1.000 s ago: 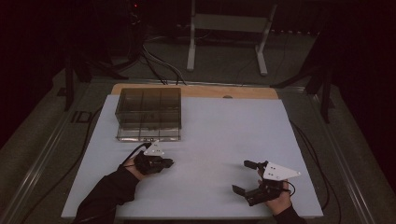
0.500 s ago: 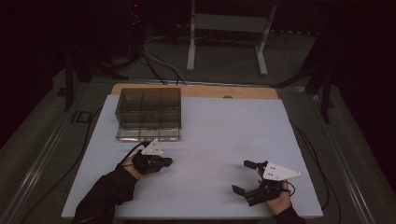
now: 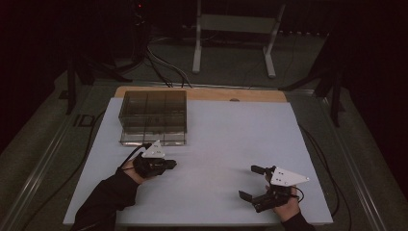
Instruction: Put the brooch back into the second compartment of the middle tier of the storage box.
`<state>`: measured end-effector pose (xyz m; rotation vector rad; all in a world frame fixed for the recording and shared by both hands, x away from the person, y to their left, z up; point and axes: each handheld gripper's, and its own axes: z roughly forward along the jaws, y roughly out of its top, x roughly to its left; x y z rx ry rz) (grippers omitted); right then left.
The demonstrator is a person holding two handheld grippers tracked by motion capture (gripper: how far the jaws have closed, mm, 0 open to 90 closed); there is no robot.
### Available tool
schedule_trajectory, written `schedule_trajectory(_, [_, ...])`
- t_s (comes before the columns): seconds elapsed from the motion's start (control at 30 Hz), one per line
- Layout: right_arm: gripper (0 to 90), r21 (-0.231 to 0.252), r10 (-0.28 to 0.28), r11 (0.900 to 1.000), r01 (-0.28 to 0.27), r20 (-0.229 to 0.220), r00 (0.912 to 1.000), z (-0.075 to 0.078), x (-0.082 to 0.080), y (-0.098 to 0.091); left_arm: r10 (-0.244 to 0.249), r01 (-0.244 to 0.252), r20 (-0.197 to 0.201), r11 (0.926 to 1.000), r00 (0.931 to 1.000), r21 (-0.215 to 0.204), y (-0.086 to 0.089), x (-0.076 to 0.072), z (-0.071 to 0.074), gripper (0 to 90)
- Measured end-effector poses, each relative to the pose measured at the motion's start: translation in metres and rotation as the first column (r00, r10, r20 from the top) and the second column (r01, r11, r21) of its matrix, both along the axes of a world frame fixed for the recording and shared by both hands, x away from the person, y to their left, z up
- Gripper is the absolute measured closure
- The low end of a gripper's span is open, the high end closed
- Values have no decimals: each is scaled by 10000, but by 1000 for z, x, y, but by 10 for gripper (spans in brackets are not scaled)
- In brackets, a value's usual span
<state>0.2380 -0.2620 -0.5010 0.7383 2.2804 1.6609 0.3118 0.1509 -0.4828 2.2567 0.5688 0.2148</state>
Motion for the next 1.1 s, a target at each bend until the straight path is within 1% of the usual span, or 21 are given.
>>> schedule_trajectory(0.03, [0, -32, 12, 10000, -12, 10, 10000, 0, 0, 0, 0, 0, 8, 10000, 10000, -73, 1, 0, 1, 874])
schedule_trajectory(0.2, [0, -26, 8, 10000, -8, 6, 10000, 0, 0, 0, 82, -81, 98, 9998, 9999, -159, 4, 1, 7, 874])
schedule_trajectory(0.27, [0, -31, 8, 10000, -8, -52, 10000, -1, 1, 1, 139, -136, 110, 9996, 9998, -260, 6, 1, 9, 874])
schedule_trajectory(0.33, [0, -19, 4, 10000, -4, -10, 10000, 0, 0, 1, 172, -168, 159, 9996, 9997, -228, 6, 2, 11, 874])
schedule_trajectory(0.57, [0, -8, 11, 10000, -11, -5, 10000, 0, 0, 1, 222, -213, 270, 9992, 9994, -342, 8, 4, 17, 874])
schedule_trajectory(0.7, [0, -22, 3, 10000, -3, -5, 10000, 0, 0, 1, 366, -352, 343, 9986, 9987, -406, 11, 6, 21, 874])
schedule_trajectory(1.03, [0, -46, 21, 10000, -21, -75, 10000, -1, 1, 1, 618, -574, 633, 9959, 9961, -692, 18, 9, 33, 873])
schedule_trajectory(1.1, [0, -5, -8, 10000, 8, -36, 10000, -1, 1, 1, 633, -586, 697, 9960, 9956, -678, 19, 10, 36, 873])
